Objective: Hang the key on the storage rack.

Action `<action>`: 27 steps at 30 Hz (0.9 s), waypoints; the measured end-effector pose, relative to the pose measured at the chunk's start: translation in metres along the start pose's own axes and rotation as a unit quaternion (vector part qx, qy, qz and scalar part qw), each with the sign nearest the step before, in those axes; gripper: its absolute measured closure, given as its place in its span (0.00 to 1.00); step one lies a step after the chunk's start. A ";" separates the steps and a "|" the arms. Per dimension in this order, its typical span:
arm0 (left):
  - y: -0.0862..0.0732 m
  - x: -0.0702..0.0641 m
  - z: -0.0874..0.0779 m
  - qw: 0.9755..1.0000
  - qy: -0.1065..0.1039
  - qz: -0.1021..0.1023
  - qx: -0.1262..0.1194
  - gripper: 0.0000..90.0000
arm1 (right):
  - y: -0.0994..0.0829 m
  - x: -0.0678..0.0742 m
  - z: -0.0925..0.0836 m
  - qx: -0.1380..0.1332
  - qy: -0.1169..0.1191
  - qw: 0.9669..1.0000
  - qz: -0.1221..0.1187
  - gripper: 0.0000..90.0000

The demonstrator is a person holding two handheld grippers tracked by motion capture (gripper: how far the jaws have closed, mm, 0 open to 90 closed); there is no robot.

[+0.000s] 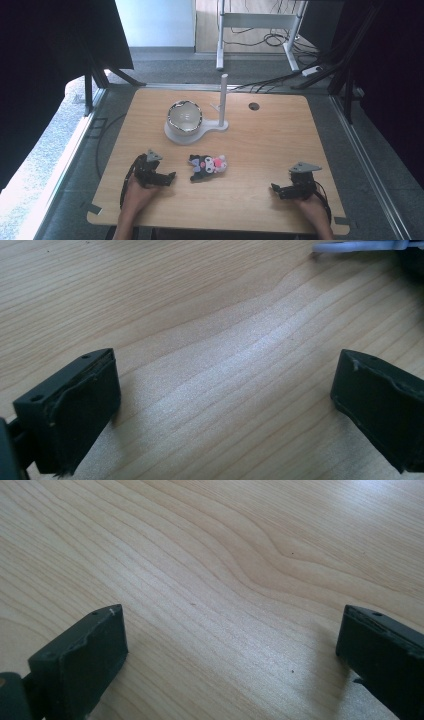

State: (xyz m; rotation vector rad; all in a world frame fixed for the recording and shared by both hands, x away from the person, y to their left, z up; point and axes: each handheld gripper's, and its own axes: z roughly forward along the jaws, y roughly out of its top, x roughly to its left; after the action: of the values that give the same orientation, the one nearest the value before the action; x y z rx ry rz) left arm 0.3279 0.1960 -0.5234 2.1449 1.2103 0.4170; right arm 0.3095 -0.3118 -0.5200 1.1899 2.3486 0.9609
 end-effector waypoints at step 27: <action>0.000 0.000 0.000 1.000 0.001 -0.002 0.000 0.00 | 0.005 0.005 -0.001 0.012 0.004 1.000 -0.018 0.01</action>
State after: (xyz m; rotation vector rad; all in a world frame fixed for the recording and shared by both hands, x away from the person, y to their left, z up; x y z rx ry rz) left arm 0.3284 0.1960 -0.5234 2.1414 1.2152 0.4176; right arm 0.3093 -0.3060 -0.5158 1.1507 2.3861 0.9299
